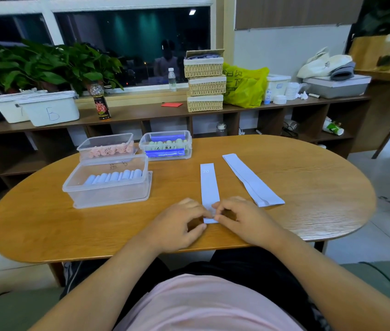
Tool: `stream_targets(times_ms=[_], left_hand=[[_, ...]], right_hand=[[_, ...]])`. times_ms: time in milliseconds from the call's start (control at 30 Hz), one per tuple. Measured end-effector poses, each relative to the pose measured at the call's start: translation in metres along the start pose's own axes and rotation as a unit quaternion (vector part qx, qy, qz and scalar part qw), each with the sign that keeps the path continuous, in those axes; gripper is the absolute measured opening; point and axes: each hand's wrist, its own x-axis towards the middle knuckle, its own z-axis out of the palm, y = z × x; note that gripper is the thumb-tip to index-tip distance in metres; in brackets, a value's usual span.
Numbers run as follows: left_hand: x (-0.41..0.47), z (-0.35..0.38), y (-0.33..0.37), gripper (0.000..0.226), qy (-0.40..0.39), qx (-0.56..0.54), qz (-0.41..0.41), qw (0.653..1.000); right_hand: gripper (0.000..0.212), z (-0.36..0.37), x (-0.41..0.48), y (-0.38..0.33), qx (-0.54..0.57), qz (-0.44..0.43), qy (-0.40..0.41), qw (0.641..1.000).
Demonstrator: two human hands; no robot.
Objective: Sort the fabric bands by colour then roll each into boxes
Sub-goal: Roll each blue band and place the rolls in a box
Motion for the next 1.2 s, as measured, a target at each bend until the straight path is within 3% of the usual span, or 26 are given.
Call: stream_targets(times_ms=[233,800,1033,1200], left_hand=[[-0.002,0.002,-0.006,0.023,0.001,-0.03,0.006,1.0],[-0.002,0.003,-0.009,0.023,0.002,-0.061,-0.007,0.998],[-0.004,0.003,-0.006,0.026,0.008,-0.024,-0.025,0.999],[-0.002,0.001,-0.001,0.034,-0.002,0.043,-0.035,0.998]], right_hand=[[0.01,0.0,-0.01,0.0,0.012,-0.05,0.024,0.998],[0.01,-0.004,-0.012,-0.003,0.018,-0.06,0.018,0.998],[0.003,-0.002,-0.012,-0.002,-0.003,-0.059,0.048,0.997],[0.011,0.001,-0.01,0.0,-0.052,-0.059,0.053,0.995]])
